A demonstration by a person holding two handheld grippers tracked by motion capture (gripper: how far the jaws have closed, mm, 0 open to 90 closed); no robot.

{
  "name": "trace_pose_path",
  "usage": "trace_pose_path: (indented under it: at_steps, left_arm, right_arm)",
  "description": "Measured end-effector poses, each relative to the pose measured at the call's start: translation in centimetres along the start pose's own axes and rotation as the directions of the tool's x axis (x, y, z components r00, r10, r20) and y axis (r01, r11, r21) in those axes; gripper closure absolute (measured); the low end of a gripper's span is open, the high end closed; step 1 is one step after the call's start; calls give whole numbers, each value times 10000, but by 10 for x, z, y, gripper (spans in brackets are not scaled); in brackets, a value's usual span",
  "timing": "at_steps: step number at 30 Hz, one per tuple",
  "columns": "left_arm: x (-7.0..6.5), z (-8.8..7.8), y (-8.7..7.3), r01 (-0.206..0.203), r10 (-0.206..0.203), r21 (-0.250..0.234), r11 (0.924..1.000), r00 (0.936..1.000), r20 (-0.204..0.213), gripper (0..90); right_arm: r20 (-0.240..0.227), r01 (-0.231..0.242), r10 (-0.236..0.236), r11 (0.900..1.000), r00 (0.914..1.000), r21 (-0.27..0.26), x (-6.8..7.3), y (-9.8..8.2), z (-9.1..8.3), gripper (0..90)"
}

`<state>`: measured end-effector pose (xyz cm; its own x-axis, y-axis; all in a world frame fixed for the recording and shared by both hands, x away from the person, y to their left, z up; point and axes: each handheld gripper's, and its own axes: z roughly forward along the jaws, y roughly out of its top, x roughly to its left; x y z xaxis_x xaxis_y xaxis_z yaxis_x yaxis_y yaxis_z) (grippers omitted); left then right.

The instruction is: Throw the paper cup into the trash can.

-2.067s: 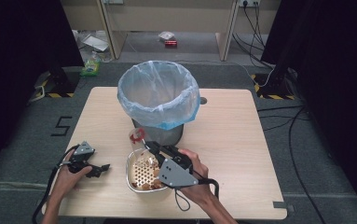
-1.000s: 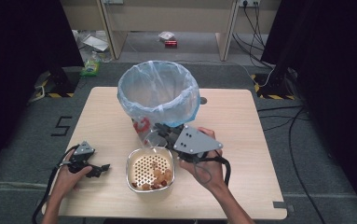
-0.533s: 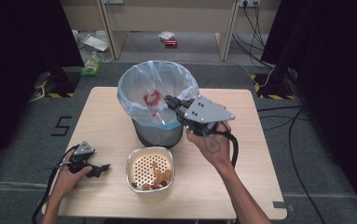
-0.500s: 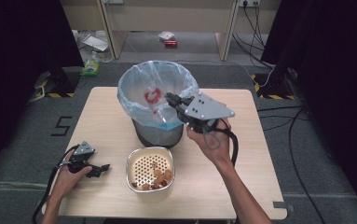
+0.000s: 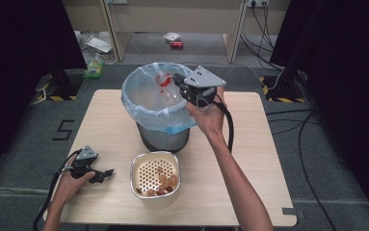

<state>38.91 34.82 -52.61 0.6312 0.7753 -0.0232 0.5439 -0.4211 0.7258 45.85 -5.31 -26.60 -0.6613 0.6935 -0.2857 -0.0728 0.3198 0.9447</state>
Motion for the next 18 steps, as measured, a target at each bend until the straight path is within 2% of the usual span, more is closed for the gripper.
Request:
trace_pose_path:
  at_steps: [1,3,5,6,7,15,18]
  left_arm:
    - [0,0,0,0,0,0,10000,10000,0,0]
    - [0,0,0,3,-3,-27,10000,10000,-7,0]
    - [0,0,0,-3,3,-24,10000,10000,-8,0]
    - [0,0,0,-3,3,-24,10000,10000,-8,0]
    - [0,0,0,4,-5,-22,10000,10000,-7,0]
    - [0,0,0,1,-1,-20,10000,10000,-7,0]
    - [0,0,0,2,-2,-22,10000,10000,-7,0]
  right_arm:
    - [19,51,-51,10000,10000,24,-2,0,4,845]
    - [72,-420,418,9989,9991,198,-6,-1,11,721]
    - [317,-731,728,9973,9968,84,-10,-2,15,639]
    - [317,-731,728,9973,9968,84,-10,-2,15,639]
    - [350,-1247,1246,9922,9916,-9,-13,-2,15,602]
    - [606,-1200,1188,9926,9911,168,-18,-8,-1,570]
    - [812,-1018,986,9942,9918,353,-25,-10,-14,533]
